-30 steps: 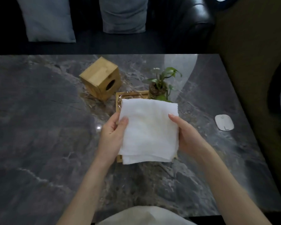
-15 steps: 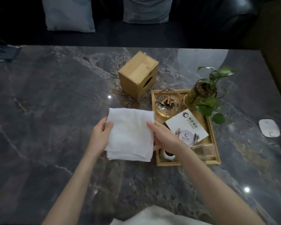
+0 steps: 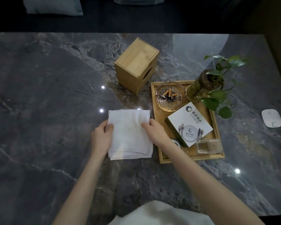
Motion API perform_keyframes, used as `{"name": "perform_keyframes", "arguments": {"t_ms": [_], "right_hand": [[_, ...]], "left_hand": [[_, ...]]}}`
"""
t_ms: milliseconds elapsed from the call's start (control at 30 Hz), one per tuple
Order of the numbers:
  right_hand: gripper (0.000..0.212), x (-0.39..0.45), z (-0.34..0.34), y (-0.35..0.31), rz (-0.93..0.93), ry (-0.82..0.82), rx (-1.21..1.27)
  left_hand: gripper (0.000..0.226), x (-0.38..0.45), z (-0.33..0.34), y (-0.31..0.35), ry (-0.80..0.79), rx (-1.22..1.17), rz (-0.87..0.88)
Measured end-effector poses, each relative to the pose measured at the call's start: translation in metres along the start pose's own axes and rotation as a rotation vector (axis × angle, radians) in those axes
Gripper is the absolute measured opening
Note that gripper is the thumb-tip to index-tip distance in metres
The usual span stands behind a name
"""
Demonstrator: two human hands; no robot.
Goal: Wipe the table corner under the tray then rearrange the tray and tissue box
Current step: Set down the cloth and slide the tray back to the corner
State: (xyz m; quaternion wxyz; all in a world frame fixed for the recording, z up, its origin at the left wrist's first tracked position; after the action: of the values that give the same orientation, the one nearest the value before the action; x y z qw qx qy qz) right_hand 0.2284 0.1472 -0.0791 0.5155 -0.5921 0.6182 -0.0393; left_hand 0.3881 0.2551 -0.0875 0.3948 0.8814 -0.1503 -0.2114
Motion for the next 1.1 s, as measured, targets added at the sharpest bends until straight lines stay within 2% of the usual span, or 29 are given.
{"name": "perform_keyframes", "arguments": {"t_ms": [167, 300, 367, 467, 633, 700, 800, 867, 967, 1033, 1100], "right_hand": [[0.027, -0.005, -0.007, -0.009, -0.199, 0.068, -0.25], [0.025, -0.015, -0.014, -0.019, -0.394, 0.148, -0.452], [0.023, -0.019, -0.022, -0.023, -0.448, 0.171, -0.461], [0.031, -0.029, -0.042, -0.034, -0.572, 0.181, -0.505], [0.029, -0.048, -0.102, -0.035, -0.721, 0.202, -0.556], [0.03, -0.059, -0.13, -0.028, -0.795, 0.288, -0.582], [0.036, -0.073, -0.184, -0.004, -0.837, 0.556, -0.57], [0.035, -0.067, -0.216, 0.023, -0.721, 0.754, -0.489], [0.015, -0.042, -0.242, 0.068, -0.486, 0.94, -0.294], [0.019, -0.021, -0.239, 0.086, -0.428, 0.927, -0.264], [0.029, -0.003, -0.229, 0.093, -0.385, 0.87, -0.3]], "left_hand": [[0.028, -0.005, -0.005, 0.011, 0.037, 0.252, 0.137], [0.05, -0.023, -0.003, 0.019, 0.096, 0.393, 0.169], [0.054, -0.04, 0.001, 0.027, 0.136, 0.39, 0.23], [0.043, -0.062, 0.014, 0.043, 0.187, 0.41, 0.443], [0.043, -0.087, 0.041, 0.081, 0.135, 0.237, 0.637], [0.041, -0.097, 0.049, 0.094, 0.148, 0.203, 0.73], [0.042, -0.11, 0.068, 0.107, 0.14, 0.206, 0.847], [0.043, -0.11, 0.082, 0.105, 0.104, 0.257, 0.837], [0.039, -0.1, 0.097, 0.095, 0.018, 0.183, 0.583], [0.037, -0.094, 0.102, 0.09, 0.0, 0.137, 0.44], [0.038, -0.09, 0.107, 0.089, -0.005, 0.17, 0.375]]}}
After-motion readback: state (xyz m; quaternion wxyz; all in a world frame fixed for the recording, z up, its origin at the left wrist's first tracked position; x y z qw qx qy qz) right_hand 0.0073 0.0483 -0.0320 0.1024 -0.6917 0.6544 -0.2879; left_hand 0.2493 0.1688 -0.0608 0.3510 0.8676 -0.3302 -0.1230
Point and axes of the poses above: each hand's wrist, its own x-axis towards the middle knuckle, its own z-axis out of the palm, y = z × x, the point moved 6 cm from there along x, towards the middle knuckle, and after that the axes turned 15 degrees about y, right-handed, at the moved point
